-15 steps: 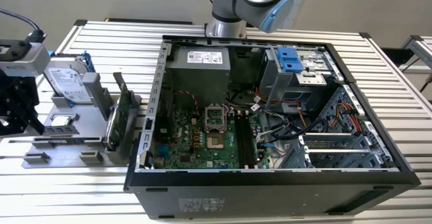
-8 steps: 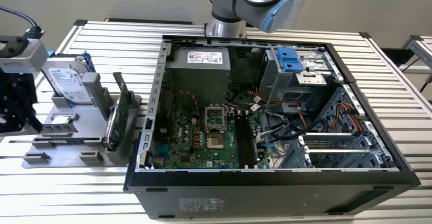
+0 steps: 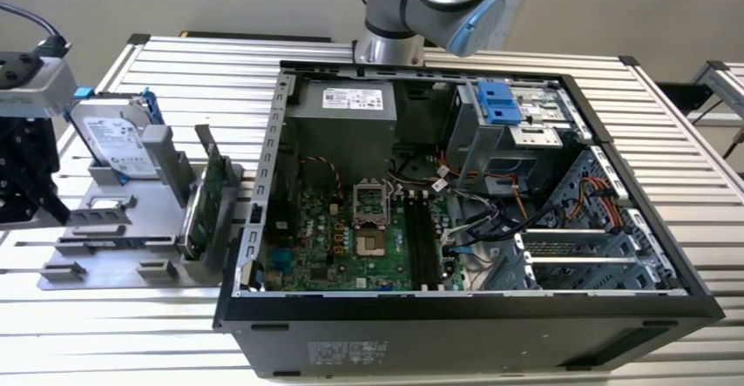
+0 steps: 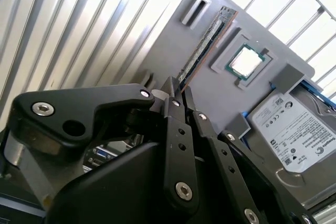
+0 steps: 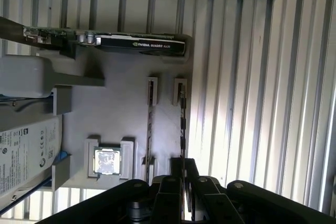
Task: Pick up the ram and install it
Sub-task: 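Pick up the ram and move it above insertion slot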
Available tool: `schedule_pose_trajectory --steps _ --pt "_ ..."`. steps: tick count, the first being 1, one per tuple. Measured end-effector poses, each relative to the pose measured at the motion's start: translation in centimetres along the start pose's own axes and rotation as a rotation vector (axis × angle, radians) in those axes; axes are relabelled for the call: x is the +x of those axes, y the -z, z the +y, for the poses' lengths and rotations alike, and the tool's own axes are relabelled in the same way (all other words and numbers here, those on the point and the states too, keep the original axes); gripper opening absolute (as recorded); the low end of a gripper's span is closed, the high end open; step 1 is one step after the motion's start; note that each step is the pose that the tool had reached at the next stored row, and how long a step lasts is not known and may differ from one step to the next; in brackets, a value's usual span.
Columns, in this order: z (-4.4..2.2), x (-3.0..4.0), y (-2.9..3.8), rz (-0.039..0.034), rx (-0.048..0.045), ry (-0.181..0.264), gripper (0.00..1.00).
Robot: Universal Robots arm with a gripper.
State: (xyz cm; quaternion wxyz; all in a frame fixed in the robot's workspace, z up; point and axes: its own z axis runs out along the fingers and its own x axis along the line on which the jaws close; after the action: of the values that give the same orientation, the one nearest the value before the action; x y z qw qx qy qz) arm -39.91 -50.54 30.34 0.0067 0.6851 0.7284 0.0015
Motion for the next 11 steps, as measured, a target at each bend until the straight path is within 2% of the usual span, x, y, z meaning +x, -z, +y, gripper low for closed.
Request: schedule_pose_trajectory --steps 11 --pt "0.0 0.0 1.02 0.0 0.0 -0.004 0.0"
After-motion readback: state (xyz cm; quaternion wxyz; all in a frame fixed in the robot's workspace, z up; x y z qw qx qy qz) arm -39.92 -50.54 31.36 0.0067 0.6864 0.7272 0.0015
